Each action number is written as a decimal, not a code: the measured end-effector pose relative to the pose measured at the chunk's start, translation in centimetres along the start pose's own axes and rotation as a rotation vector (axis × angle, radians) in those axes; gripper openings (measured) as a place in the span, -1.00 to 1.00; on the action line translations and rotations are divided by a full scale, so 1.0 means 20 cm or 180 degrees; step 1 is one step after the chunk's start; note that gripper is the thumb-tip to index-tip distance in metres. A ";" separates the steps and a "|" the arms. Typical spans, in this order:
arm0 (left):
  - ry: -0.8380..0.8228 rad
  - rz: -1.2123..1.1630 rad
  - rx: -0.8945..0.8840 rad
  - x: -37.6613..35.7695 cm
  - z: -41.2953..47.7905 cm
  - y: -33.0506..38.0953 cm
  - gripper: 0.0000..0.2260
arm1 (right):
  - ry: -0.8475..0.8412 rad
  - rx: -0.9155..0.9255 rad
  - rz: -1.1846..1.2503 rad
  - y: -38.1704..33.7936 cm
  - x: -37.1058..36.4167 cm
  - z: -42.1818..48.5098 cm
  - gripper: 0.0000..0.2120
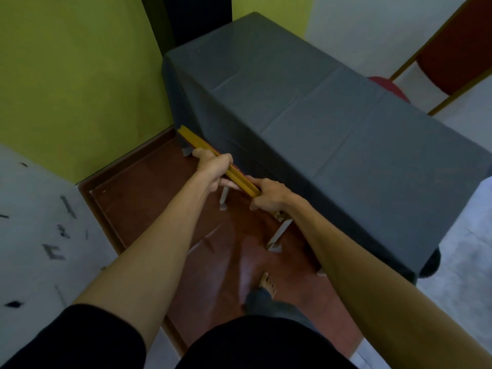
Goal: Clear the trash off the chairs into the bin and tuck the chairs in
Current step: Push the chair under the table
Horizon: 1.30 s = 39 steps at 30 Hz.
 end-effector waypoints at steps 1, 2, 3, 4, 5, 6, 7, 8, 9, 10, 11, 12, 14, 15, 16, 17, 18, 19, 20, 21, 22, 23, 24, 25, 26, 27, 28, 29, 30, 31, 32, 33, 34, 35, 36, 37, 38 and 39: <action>-0.0021 -0.0006 -0.0007 0.00 0.00 0.00 -0.34 | 0.0017 0.0002 -0.0012 0.00 0.00 0.00 -0.17; -0.0035 0.0008 -0.0021 0.00 0.00 -0.01 -0.34 | 0.0039 0.0003 -0.0041 0.01 -0.01 0.00 -0.18; -0.0030 0.0027 -0.0029 0.00 0.00 -0.01 -0.35 | 0.0068 -0.0006 -0.0072 0.00 0.00 0.00 -0.17; -0.0008 0.0046 -0.0030 0.00 0.00 -0.01 -0.36 | 0.0096 -0.0013 -0.0085 0.00 0.00 0.00 -0.17; 0.0013 0.0050 -0.0028 0.00 0.00 -0.01 -0.36 | 0.0120 -0.0017 -0.0082 0.01 -0.01 0.00 -0.18; 0.0025 0.0053 -0.0023 0.00 0.01 -0.01 -0.36 | 0.0152 -0.0024 -0.0087 0.00 -0.01 -0.01 -0.19; 0.0028 0.0042 -0.0013 0.00 0.01 -0.02 -0.34 | 0.0191 -0.0034 -0.0109 0.00 -0.01 -0.01 -0.21; 0.0028 0.0028 -0.0006 0.00 0.01 -0.02 -0.33 | 0.0226 -0.0033 -0.0134 0.00 -0.01 -0.02 -0.23; 0.0036 0.0017 -0.0005 0.00 0.02 -0.02 -0.31 | 0.0265 -0.0023 -0.0160 -0.01 -0.01 -0.03 -0.24; 0.0049 0.0006 -0.0025 0.00 0.03 -0.02 -0.31 | 0.0317 -0.0002 -0.0180 -0.01 -0.01 -0.03 -0.26; 0.0072 -0.0011 -0.0050 0.01 0.03 -0.02 -0.32 | 0.0371 0.0020 -0.0190 -0.02 -0.01 -0.03 -0.28; 0.0095 -0.0030 -0.0072 0.01 0.03 -0.03 -0.34 | 0.0436 0.0037 -0.0189 -0.02 -0.02 -0.03 -0.30; 0.0084 -0.0099 -0.0083 0.01 0.03 -0.06 -0.46 | 0.0595 0.0034 -0.0160 -0.02 -0.03 -0.04 -0.33; 0.0036 -0.0115 -0.0063 0.00 0.03 -0.09 -0.56 | 0.0659 0.0024 -0.0114 -0.02 -0.04 -0.05 -0.33; -0.0017 -0.0078 -0.0052 -0.02 0.02 -0.12 -0.65 | 0.0703 0.0011 -0.0025 -0.01 -0.05 -0.07 -0.32; -0.0032 0.0015 -0.0059 -0.04 0.00 -0.15 -0.70 | 0.0730 0.0011 0.0134 0.00 -0.07 -0.09 -0.30; -0.0031 0.0145 -0.0087 -0.05 -0.02 -0.19 -0.71 | 0.0746 0.0022 0.0346 0.01 -0.09 -0.12 -0.29; -0.0031 0.0306 -0.0119 -0.07 -0.05 -0.22 -0.70 | 0.0763 0.0040 0.0531 0.02 -0.10 -0.16 -0.28; -0.0057 0.0471 -0.0139 -0.08 -0.08 -0.25 -0.67 | 0.0790 0.0062 0.0658 0.04 -0.10 -0.20 -0.28; -0.0091 0.0641 -0.0144 -0.09 -0.10 -0.29 -0.63 | 0.0822 0.0060 0.0723 0.06 -0.11 -0.25 -0.28; -0.0129 0.0821 -0.0156 -0.10 -0.12 -0.33 -0.59 | 0.0873 0.0035 0.0761 0.08 -0.12 -0.30 -0.29; -0.0147 0.1006 -0.0180 -0.11 -0.14 -0.37 -0.55 | 0.0930 0.0008 0.0784 0.11 -0.13 -0.36 -0.30; -0.0150 0.1190 -0.0252 -0.12 -0.16 -0.40 -0.56 | 0.0984 -0.0013 0.0818 0.15 -0.14 -0.42 -0.30; -0.0157 0.1364 -0.0345 -0.13 -0.20 -0.42 -0.60 | 0.1034 -0.0030 0.0889 0.18 -0.15 -0.49 -0.30; -0.0190 0.1524 -0.0428 -0.15 -0.24 -0.44 -0.65 | 0.1084 -0.0058 0.1002 0.21 -0.17 -0.55 -0.31; -0.0251 0.1665 -0.0454 -0.19 -0.26 -0.48 -0.68 | 0.1135 -0.0087 0.1083 0.24 -0.18 -0.63 -0.33; -0.0331 0.1784 -0.0466 -0.22 -0.29 -0.51 -0.70 | 0.1201 -0.0123 0.1117 0.27 -0.18 -0.70 -0.36; -0.0417 0.1881 -0.0473 -0.27 -0.32 -0.55 -0.72 | 0.1262 -0.0170 0.1104 0.30 -0.19 -0.77 -0.39; -0.0497 0.1980 -0.0514 -0.32 -0.36 -0.58 -0.73 | 0.1328 -0.0220 0.1112 0.34 -0.18 -0.84 -0.42; -0.0570 0.2072 -0.0578 -0.38 -0.39 -0.61 -0.70 | 0.1395 -0.0285 0.1158 0.38 -0.18 -0.91 -0.44; -0.0629 0.2159 -0.0654 -0.45 -0.42 -0.64 -0.67 | 0.1461 -0.0355 0.1217 0.43 -0.17 -0.97 -0.45; -0.0661 0.2237 -0.0728 -0.51 -0.46 -0.65 -0.65 | 0.1534 -0.0421 0.1242 0.48 -0.16 -1.03 -0.45; -0.0674 0.2314 -0.0799 -0.58 -0.49 -0.67 -0.64 | 0.1607 -0.0487 0.1236 0.53 -0.15 -1.09 -0.45; -0.0706 0.2383 -0.0841 -0.65 -0.51 -0.68 -0.64 | 0.1682 -0.0545 0.1216 0.59 -0.14 -1.14 -0.45; -0.0758 0.2451 -0.0866 -0.72 -0.54 -0.70 -0.65 | 0.1756 -0.0601 0.1216 0.65 -0.13 -1.20 -0.45; -0.0821 0.2522 -0.0883 -0.80 -0.56 -0.71 -0.65 | 0.1833 -0.0662 0.1245 0.71 -0.12 -1.25 -0.45; -0.0868 0.2604 -0.0900 -0.89 -0.59 -0.73 -0.66 | 0.1903 -0.0727 0.1285 0.78 -0.11 -1.32 -0.45; -0.0901 0.2681 -0.0923 -0.98 -0.61 -0.74 -0.66 | 0.1955 -0.0784 0.1329 0.85 -0.09 -1.38 -0.45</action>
Point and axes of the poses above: each hand's wrist, its own z-axis towards the middle knuckle, its own x-axis out of the back of the hand, y = z × x, the point moved 7 cm from there along z, towards the middle knuckle, and after that the axes turned 12 degrees about x, right-handed, at the moved point
